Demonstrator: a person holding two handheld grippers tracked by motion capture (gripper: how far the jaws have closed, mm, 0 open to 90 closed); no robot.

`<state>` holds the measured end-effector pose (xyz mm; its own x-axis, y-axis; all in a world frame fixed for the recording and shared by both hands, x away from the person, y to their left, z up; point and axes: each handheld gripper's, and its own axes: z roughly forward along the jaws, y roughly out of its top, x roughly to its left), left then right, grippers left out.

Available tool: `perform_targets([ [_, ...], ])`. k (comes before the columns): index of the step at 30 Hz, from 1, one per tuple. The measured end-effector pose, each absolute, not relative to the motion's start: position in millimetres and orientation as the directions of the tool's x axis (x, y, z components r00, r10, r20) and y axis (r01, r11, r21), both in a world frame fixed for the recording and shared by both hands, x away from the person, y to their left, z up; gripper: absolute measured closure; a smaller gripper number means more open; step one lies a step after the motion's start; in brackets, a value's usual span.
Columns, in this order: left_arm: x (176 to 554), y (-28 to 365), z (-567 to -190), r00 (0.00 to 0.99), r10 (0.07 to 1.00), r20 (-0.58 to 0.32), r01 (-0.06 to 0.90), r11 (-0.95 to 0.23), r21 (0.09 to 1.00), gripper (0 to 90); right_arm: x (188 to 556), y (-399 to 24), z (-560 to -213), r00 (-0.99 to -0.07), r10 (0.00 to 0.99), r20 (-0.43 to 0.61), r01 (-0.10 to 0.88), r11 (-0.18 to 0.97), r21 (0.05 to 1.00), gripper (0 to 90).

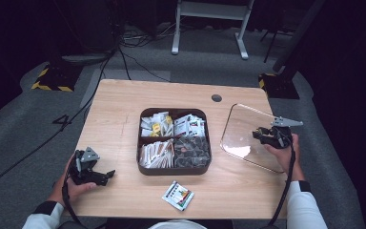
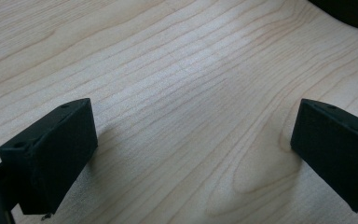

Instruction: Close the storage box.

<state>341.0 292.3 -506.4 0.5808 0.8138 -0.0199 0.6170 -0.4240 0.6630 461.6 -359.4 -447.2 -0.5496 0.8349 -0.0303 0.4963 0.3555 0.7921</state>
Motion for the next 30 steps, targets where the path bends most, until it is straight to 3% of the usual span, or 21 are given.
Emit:
perform_targets([
  [30,342,292,-507,0.585,0.811,-0.023,0.615,-0.424,0.665,0.6,459,-329,-405,-0.592,0.803,-0.071,0.423,0.384,0.821,58.9],
])
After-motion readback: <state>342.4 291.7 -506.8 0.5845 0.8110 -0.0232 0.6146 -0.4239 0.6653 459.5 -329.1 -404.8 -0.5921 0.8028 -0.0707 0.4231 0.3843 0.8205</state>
